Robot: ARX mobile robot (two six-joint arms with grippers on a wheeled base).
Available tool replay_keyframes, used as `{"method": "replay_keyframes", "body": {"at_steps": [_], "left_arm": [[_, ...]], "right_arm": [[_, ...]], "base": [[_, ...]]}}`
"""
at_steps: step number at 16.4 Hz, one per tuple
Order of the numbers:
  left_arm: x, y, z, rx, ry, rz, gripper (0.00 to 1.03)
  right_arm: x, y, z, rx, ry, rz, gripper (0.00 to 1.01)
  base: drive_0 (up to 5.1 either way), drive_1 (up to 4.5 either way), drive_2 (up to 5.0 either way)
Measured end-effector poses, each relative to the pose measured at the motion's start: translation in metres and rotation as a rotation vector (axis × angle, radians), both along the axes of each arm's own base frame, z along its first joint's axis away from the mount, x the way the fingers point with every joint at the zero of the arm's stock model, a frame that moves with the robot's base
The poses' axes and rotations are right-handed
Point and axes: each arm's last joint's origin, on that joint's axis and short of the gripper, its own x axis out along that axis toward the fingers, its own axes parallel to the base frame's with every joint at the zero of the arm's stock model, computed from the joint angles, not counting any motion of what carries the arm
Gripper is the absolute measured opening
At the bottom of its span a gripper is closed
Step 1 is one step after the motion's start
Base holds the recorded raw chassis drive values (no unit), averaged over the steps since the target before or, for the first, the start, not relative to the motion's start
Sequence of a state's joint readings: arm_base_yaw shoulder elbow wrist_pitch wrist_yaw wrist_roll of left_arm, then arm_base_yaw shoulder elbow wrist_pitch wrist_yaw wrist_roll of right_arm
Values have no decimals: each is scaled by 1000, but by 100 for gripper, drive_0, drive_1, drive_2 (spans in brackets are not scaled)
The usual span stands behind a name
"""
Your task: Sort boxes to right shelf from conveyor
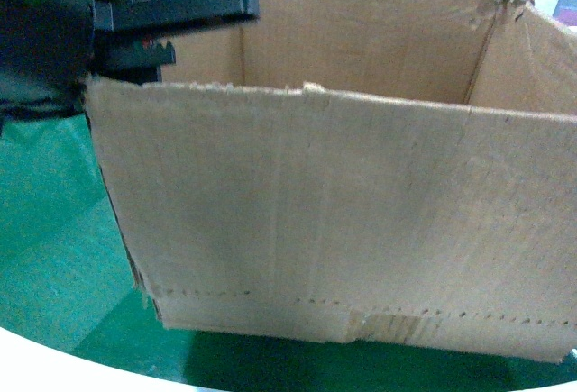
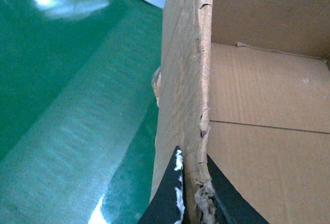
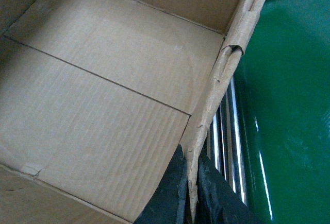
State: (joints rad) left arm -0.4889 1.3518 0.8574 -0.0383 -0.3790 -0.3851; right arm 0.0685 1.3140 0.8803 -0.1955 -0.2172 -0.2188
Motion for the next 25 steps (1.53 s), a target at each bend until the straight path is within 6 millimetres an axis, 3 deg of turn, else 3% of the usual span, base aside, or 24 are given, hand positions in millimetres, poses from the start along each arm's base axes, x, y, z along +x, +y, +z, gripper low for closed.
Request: {"method": "replay_keyframes", "body": {"at_steps": [6,25], "left_arm": [[-5,-3,27,12,-107,5,3],[-5,-3,27,20,-101,1,3]], "right_arm": [[-3,-2,30,-45,-194,18,2],[-3,-2,30,-50,-191,20,2]], "base": [[0,0,0],[-111,-111,-111]]}}
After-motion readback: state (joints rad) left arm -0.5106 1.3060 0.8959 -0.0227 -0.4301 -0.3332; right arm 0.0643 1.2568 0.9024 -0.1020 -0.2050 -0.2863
